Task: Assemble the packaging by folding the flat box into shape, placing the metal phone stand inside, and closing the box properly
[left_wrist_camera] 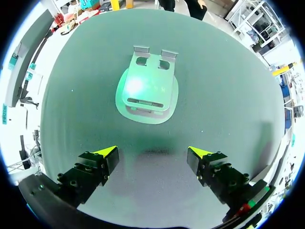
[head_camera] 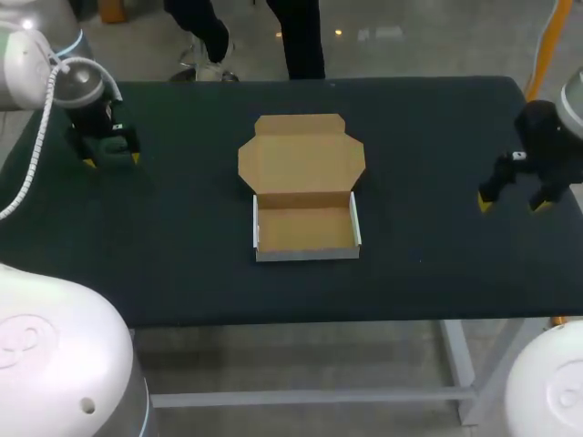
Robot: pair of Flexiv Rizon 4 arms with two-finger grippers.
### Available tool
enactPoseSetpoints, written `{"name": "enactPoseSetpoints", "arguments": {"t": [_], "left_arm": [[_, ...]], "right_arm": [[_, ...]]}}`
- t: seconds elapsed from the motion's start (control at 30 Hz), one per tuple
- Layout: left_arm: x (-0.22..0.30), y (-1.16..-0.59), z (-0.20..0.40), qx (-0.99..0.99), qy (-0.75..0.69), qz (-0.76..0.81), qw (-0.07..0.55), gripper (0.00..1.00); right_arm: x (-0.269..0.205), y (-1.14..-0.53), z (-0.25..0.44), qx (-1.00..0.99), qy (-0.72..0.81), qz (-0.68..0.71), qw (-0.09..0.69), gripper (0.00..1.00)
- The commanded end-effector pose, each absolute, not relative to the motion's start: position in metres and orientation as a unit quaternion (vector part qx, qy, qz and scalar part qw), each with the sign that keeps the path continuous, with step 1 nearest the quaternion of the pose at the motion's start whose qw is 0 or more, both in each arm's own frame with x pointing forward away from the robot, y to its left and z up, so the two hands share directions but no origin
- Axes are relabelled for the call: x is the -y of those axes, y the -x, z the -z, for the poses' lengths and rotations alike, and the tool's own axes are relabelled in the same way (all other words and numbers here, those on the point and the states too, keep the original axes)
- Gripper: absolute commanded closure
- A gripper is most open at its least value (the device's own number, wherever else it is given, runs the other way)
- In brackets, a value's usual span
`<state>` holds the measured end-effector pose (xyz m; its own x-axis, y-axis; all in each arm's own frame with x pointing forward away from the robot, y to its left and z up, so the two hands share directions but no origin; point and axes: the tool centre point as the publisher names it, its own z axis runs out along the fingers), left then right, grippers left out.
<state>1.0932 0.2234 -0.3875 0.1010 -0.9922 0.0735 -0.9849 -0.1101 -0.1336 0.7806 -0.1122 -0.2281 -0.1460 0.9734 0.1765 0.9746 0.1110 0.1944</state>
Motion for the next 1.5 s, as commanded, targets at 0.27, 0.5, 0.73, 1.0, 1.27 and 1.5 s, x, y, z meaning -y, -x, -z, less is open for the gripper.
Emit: {"name": "enactPoseSetpoints", "arguments": {"t": [0.27,0.5,0.73,1.0,1.27,1.5], "left_arm": [[-0.228,-1.113,0.393,-0.672,0.737,0.062,0.015,0.00],[-0.231,-1.120,0.395,-0.675,0.736,0.060,0.015,0.00],[-0.234,-1.125,0.396,-0.677,0.734,0.058,0.016,0.00],[-0.233,-1.132,0.398,-0.679,0.732,0.056,0.014,0.00],[-0.232,-1.138,0.399,-0.682,0.729,0.056,0.016,0.02],[-0.231,-1.144,0.400,-0.683,0.728,0.055,0.019,0.02]], "right_arm": [[0.112,-0.780,0.226,0.746,0.653,0.130,0.004,0.00],[0.112,-0.780,0.226,0.746,0.653,0.130,0.004,0.00],[0.112,-0.780,0.226,0.746,0.653,0.130,0.004,0.00],[0.112,-0.780,0.226,0.746,0.653,0.130,0.004,0.00],[0.112,-0.780,0.226,0.746,0.653,0.130,0.004,0.00],[0.112,-0.780,0.226,0.746,0.653,0.130,0.004,0.00]]}}
